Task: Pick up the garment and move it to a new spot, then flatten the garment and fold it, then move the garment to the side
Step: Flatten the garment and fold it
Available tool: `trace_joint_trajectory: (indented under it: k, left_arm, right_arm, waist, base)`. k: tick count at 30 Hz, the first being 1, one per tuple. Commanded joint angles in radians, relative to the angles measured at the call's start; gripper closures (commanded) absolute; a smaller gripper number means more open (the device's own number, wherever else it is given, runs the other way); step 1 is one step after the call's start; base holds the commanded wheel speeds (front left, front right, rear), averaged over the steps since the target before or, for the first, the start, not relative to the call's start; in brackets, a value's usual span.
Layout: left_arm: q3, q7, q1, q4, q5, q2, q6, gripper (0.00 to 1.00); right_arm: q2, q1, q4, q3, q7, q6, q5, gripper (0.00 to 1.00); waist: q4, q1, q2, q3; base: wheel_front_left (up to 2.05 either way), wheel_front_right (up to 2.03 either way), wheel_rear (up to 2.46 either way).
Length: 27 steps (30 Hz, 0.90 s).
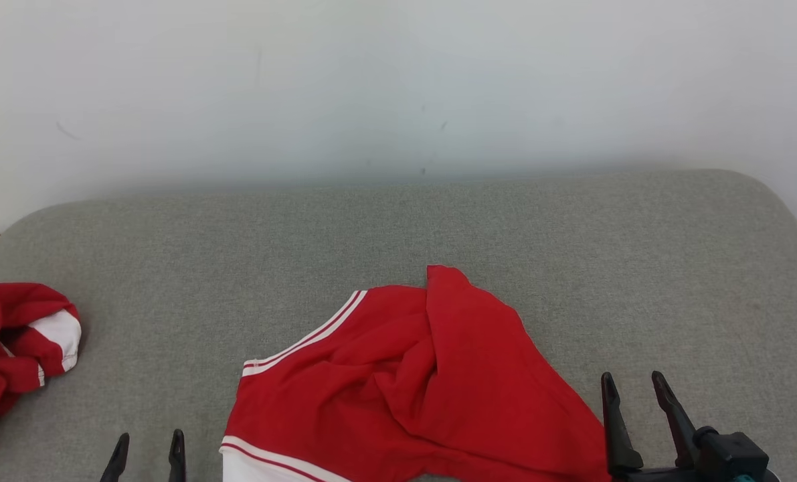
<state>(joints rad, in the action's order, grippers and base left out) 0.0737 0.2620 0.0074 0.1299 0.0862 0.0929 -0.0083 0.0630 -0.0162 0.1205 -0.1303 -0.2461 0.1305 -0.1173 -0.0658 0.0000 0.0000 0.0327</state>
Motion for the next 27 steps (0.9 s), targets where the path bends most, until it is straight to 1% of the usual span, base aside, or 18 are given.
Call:
trace_joint_trajectory:
  k: [1, 27]
  left_arm:
    - [-0.004, 0.004, 0.016, 0.002, -0.003, 0.007, -0.005, 0.0]
    - [-0.027, 0.004, 0.025, -0.01, -0.001, 0.011, -0.006, 0.0]
  right_arm:
    - [-0.001, -0.01, 0.003, -0.003, 0.004, 0.001, 0.005, 0.0]
    - [0.0, -0.014, 0.004, 0.007, 0.008, 0.001, 0.007, 0.0]
  waist:
    - [-0.003, 0.0, 0.0, 0.001]
    - [0.0, 0.0, 0.0, 0.002]
  base:
    - [0.0, 0.0, 0.0]
    - [0.0, 0.0, 0.0]
